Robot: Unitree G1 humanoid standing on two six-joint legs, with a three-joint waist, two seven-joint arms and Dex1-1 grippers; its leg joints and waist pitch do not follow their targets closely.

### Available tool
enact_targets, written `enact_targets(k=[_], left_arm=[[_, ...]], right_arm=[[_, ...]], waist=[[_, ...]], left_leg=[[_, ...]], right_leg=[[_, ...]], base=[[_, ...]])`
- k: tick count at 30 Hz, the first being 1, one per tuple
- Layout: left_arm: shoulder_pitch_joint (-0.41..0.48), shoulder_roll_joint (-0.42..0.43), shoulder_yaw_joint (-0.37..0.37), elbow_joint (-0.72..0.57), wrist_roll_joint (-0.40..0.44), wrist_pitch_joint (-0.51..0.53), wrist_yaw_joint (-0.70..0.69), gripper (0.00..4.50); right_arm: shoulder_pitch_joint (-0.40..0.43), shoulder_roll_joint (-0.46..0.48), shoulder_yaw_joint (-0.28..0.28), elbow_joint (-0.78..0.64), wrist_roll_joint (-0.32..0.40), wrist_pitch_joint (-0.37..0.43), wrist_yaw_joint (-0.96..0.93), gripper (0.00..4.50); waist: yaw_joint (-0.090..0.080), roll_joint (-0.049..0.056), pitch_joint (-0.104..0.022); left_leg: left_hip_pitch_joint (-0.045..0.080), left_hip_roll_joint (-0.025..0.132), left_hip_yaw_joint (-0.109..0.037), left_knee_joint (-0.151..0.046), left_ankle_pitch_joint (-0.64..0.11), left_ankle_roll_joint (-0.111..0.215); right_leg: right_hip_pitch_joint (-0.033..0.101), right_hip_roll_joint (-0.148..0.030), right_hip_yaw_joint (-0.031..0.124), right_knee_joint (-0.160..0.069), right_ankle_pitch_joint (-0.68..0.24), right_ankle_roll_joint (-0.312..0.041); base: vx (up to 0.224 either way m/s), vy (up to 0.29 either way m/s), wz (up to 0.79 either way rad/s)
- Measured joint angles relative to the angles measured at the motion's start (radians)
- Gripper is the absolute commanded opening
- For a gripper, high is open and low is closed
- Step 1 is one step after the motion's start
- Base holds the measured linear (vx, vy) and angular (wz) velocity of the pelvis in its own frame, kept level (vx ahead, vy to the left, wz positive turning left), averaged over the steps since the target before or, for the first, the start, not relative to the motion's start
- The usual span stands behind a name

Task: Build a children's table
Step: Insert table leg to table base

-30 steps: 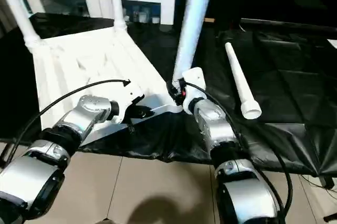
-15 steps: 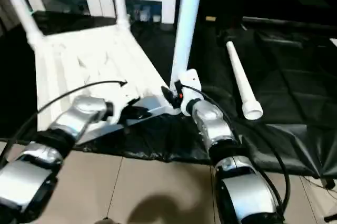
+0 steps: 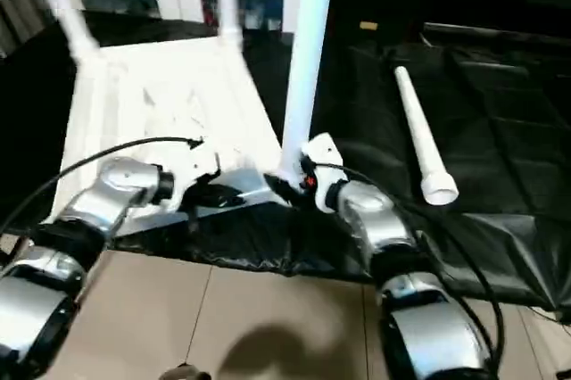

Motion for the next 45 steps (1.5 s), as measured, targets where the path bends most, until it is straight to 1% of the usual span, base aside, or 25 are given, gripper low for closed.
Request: enact_targets(k=[4, 8, 13, 15, 18, 20, 22, 23, 25, 28, 32, 34, 37, 41, 43, 45], left_arm=[[0.0, 0.013, -0.007, 0.0, -0.002, -0.021, -0.039, 0.0], [0.0, 0.025, -0.011, 0.0, -0.001, -0.04, -0.079, 0.0], [0.0, 0.031, -0.014, 0.001, 0.0, -0.05, -0.103, 0.0], [0.0, 0.033, -0.018, 0.002, 0.001, -0.057, -0.104, 0.0], [0.0, 0.033, -0.02, 0.004, 0.003, -0.061, -0.108, 0.0], [0.0, 0.034, -0.02, 0.005, 0.003, -0.062, -0.116, 0.0], [0.0, 0.035, -0.02, 0.007, 0.003, -0.064, -0.123, 0.0], [0.0, 0.035, -0.02, 0.007, 0.003, -0.065, -0.125, 0.0], [0.0, 0.036, -0.02, 0.009, 0.003, -0.066, -0.127, 0.0], [0.0, 0.04, -0.02, 0.011, 0.004, -0.066, -0.137, 0.0], [-0.001, 0.032, -0.016, 0.016, 0.004, -0.056, -0.132, 0.0], [-0.008, 0.006, -0.004, 0.034, 0.006, -0.026, -0.072, 0.0], [-0.034, -0.059, 0.008, 0.055, 0.023, 0.035, 0.059, 0.0], [-0.047, -0.151, 0.012, 0.075, 0.042, 0.089, 0.22, 0.0], [-0.048, -0.174, 0.012, 0.08, 0.046, 0.101, 0.263, 0.0], [-0.048, -0.185, 0.009, 0.081, 0.058, 0.096, 0.287, 0.0]], right_arm=[[0.014, -0.021, 0.011, -0.024, 0.001, -0.016, 0.069, 3.96], [0.024, -0.041, 0.028, -0.047, 0.0, -0.039, 0.139, 3.96], [0.051, -0.045, 0.03, -0.074, 0.005, -0.047, 0.186, 3.96], [0.051, -0.045, 0.03, -0.074, 0.009, -0.047, 0.198, 3.69], [0.055, -0.045, 0.03, -0.079, 0.013, -0.047, 0.209, 3.56], [0.064, -0.045, 0.03, -0.09, 0.016, -0.047, 0.22, 3.26], [0.067, -0.044, 0.03, -0.096, 0.023, -0.045, 0.227, 3.08], [0.067, -0.044, 0.03, -0.097, 0.023, -0.044, 0.23, 3.08], [0.073, -0.044, 0.029, -0.103, 0.025, -0.043, 0.232, 2.86], [0.085, -0.042, 0.028, -0.114, 0.033, -0.041, 0.239, 2.79], [0.097, -0.032, 0.017, -0.133, 0.034, -0.02, 0.219, 2.75], [0.102, -0.008, -0.002, -0.131, 0.031, -0.011, 0.131, 2.75], [0.101, 0.049, -0.053, -0.108, 0.02, -0.002, -0.111, 2.75], [0.067, 0.113, -0.112, -0.051, 0.003, 0.013, -0.399, 2.75], [0.049, 0.134, -0.126, -0.027, -0.002, 0.017, -0.48, 2.75], [0.042, 0.142, -0.127, -0.012, -0.011, -0.002, -0.524, 2.75]], waist=[[0.004, 0.0, 0.0], [0.004, 0.0, 0.0], [0.007, 0.0, 0.0], [0.006, 0.0, 0.0], [0.007, 0.0, 0.0], [0.007, 0.0, 0.0], [0.007, 0.0, 0.0], [0.007, 0.0, 0.0], [0.009, 0.0, 0.0], [0.01, 0.0, 0.0], [0.01, 0.0, 0.0], [0.011, 0.0, 0.0], [0.001, 0.0, 0.0], [-0.008, 0.0, 0.0], [-0.009, 0.001, 0.0], [-0.009, 0.001, -0.001]], left_leg=[[-0.003, 0.0, 0.0, 0.001, 0.0, 0.0], [-0.01, 0.001, 0.0, 0.005, 0.0, 0.002], [-0.012, 0.0, 0.0, 0.008, -0.001, 0.005], [-0.012, 0.0, 0.0, 0.009, -0.001, 0.005], [-0.012, 0.001, 0.0, 0.009, -0.001, 0.005], [-0.012, 0.001, 0.0, 0.009, -0.001, 0.005], [-0.012, 0.001, 0.0, 0.009, -0.001, 0.005], [-0.012, 0.001, 0.0, 0.009, -0.001, 0.005], [-0.012, 0.001, 0.0, 0.009, -0.001, 0.005], [-0.011, 0.001, 0.0, 0.01, -0.001, 0.005], [-0.01, 0.001, 0.0, 0.01, -0.001, 0.005], [-0.008, 0.001, 0.0, 0.01, 0.0, 0.005], [-0.006, 0.0, 0.001, 0.01, 0.001, 0.003], [0.004, 0.0, 0.002, 0.009, 0.0, -0.002], [0.008, 0.0, 0.003, 0.005, 0.0, -0.003], [0.009, 0.0, 0.003, 0.004, 0.0, -0.003]], right_leg=[[-0.001, 0.0, 0.0, 0.0, 0.0, 0.0], [-0.006, 0.0, 0.0, 0.002, 0.0, 0.0], [-0.005, -0.001, 0.0, 0.002, 0.0, 0.0], [-0.005, -0.001, 0.0, 0.002, 0.0, 0.0], [-0.005, -0.001, 0.0, 0.002, 0.0, 0.0], [-0.005, -0.001, 0.0, 0.002, 0.0, 0.0], [-0.005, -0.001, 0.0, 0.002, 0.0, 0.0], [-0.005, -0.001, 0.0, 0.002, 0.0, 0.0], [-0.005, -0.001, 0.0, 0.002, 0.0, 0.0], [-0.005, -0.001, 0.0, 0.003, 0.0, 0.0], [-0.004, -0.001, 0.0, 0.003, 0.0, 0.0], [-0.002, -0.002, 0.0, 0.003, 0.0, 0.0], [-0.001, -0.003, 0.0, 0.003, 0.004, -0.001], [0.008, -0.003, 0.002, 0.001, 0.006, -0.001], [0.011, -0.003, 0.002, 0.0, 0.006, -0.001], [0.012, -0.003, 0.002, 0.0, 0.006, -0.001]], base=[[0.0, 0.0, 0.0], [0.0, 0.0, 0.0], [0.0, 0.0, 0.0], [0.0, 0.0, 0.0], [0.0, 0.0, 0.0], [0.0, 0.0, 0.0], [0.0, 0.0, 0.0], [0.0, 0.0, 0.0], [0.0, 0.0, 0.0], [0.0, 0.0, 0.0], [0.0, 0.0, 0.0], [0.0, 0.0, 0.0], [0.0, 0.0, 0.0], [0.0, 0.0, 0.0], [0.0, 0.0, 0.0], [0.0, 0.0, 0.0]])
